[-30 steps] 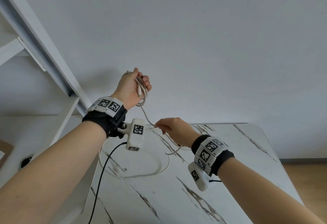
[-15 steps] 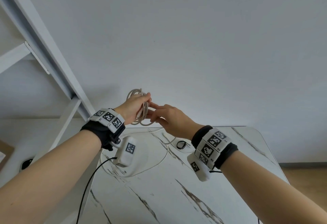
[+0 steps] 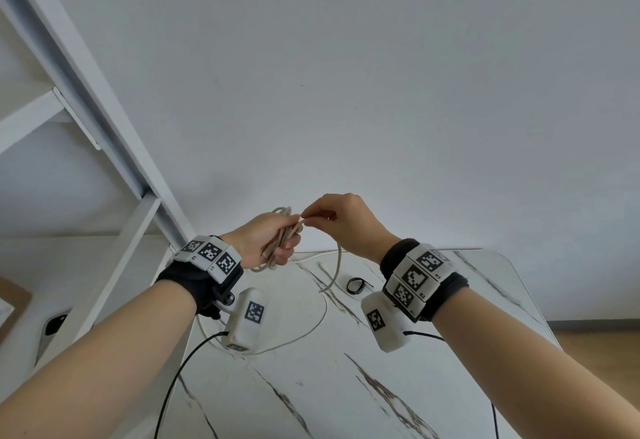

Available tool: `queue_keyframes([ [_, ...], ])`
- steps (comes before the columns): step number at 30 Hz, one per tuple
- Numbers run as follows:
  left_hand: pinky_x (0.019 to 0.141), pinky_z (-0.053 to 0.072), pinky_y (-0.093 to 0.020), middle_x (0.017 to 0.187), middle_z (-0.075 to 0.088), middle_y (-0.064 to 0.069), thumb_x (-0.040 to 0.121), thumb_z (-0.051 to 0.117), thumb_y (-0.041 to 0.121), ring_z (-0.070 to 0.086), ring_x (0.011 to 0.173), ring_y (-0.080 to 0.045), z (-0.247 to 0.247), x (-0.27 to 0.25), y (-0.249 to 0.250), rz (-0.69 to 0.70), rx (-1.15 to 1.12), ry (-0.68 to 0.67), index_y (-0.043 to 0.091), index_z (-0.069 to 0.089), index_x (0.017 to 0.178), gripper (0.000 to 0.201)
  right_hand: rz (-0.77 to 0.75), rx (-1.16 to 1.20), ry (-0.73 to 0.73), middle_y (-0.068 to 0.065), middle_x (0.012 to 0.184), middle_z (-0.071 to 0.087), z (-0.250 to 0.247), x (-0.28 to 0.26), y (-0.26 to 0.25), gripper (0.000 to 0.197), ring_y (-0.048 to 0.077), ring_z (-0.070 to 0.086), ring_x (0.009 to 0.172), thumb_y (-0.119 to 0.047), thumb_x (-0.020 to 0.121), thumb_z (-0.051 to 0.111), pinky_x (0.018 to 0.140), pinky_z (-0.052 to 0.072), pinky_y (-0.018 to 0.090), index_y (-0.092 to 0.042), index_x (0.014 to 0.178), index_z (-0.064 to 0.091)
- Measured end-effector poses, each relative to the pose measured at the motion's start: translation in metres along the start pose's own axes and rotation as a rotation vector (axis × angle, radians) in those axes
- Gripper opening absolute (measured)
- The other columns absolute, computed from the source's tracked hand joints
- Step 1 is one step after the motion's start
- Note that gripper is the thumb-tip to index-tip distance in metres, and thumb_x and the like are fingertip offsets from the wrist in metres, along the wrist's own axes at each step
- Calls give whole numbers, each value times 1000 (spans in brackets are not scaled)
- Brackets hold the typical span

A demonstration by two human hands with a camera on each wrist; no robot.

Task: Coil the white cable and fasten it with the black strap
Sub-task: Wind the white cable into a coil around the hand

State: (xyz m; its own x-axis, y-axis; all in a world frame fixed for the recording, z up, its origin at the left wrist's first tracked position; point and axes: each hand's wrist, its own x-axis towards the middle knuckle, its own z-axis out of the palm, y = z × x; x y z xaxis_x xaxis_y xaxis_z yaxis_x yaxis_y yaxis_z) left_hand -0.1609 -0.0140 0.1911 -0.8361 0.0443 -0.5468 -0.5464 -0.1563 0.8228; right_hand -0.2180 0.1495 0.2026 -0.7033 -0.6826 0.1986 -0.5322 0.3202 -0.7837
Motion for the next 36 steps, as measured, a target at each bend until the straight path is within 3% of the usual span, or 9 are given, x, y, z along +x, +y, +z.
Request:
queue_keyframes([
  [5, 34, 25, -17, 39, 32, 4, 95, 36, 51, 26, 29, -8, -1, -5, 0, -121, 37, -123, 12, 48, 76, 45, 59, -4, 25, 10, 88, 72, 0, 5, 8, 13, 23, 68, 79, -14, 85, 67, 79, 55, 33, -7, 95, 71],
  [12, 33, 15, -16, 33, 29, 10, 91, 39, 25, 24, 25, 0, -7, -20, 8, -48, -39, -333, 14, 54, 67, 31, 87, 55, 84, 7, 81, 72, 7, 3, 22, 17, 11, 64, 71, -9, 90, 58, 72, 50, 17, -5, 101, 71],
  [14, 33, 14, -17, 31, 30, 10, 90, 38, 24, 26, 24, 1, -6, -23, 14, -11, -105, -348, 16, 54, 62, 34, 70, 34, 75, -3, 68, 65, 11, 2, 24, 16, -1, 55, 60, -9, 91, 55, 63, 42, 9, -7, 93, 71],
  [18, 36, 10, -19, 29, 29, 10, 89, 37, 26, 19, 24, -2, 3, -30, 26, 67, -191, -381, 18, 52, 58, 35, 96, -16, 45, -8, 54, 48, 24, 2, 29, 22, 7, 40, 49, -5, 89, 48, 54, 32, 18, -6, 69, 58],
  [23, 33, 14, -16, 30, 19, 8, 88, 37, 25, 8, 31, -8, 19, -38, 40, 177, -355, -391, 16, 52, 57, 35, 172, -29, -15, -12, 60, 53, 38, -3, 32, 33, 5, 47, 55, -6, 92, 42, 55, 36, 17, -21, 64, 46],
  [26, 33, 18, -15, 29, 32, 8, 88, 38, 24, 9, 32, -8, 24, -37, 42, 243, -470, -387, 15, 52, 59, 33, 235, -12, -74, -6, 73, 65, 46, -3, 32, 20, 17, 64, 72, -7, 94, 40, 69, 50, 25, -9, 84, 57],
  [28, 33, 22, -14, 32, 34, 7, 90, 38, 25, 13, 31, -8, 25, -34, 42, 285, -569, -375, 15, 52, 62, 32, 279, -10, -127, 0, 80, 68, 50, -4, 32, 21, 25, 65, 86, -6, 93, 38, 81, 51, 35, -4, 94, 59],
  [32, 37, 30, -14, 40, 34, 7, 93, 40, 23, 33, 31, -6, 18, -27, 44, 347, -810, -259, 14, 46, 69, 26, 313, -8, -270, 3, 90, 74, 55, -14, 35, 19, 29, 64, 87, -7, 93, 38, 79, 51, 38, -9, 101, 55],
  [36, 42, 36, -16, 45, 36, 6, 99, 37, 24, 37, 37, -5, 8, -20, 43, 387, -900, -108, 13, 45, 70, 32, 345, 45, -292, -4, 81, 70, 56, -26, 43, 7, 28, 65, 94, -10, 95, 39, 86, 51, 39, -10, 100, 44],
])
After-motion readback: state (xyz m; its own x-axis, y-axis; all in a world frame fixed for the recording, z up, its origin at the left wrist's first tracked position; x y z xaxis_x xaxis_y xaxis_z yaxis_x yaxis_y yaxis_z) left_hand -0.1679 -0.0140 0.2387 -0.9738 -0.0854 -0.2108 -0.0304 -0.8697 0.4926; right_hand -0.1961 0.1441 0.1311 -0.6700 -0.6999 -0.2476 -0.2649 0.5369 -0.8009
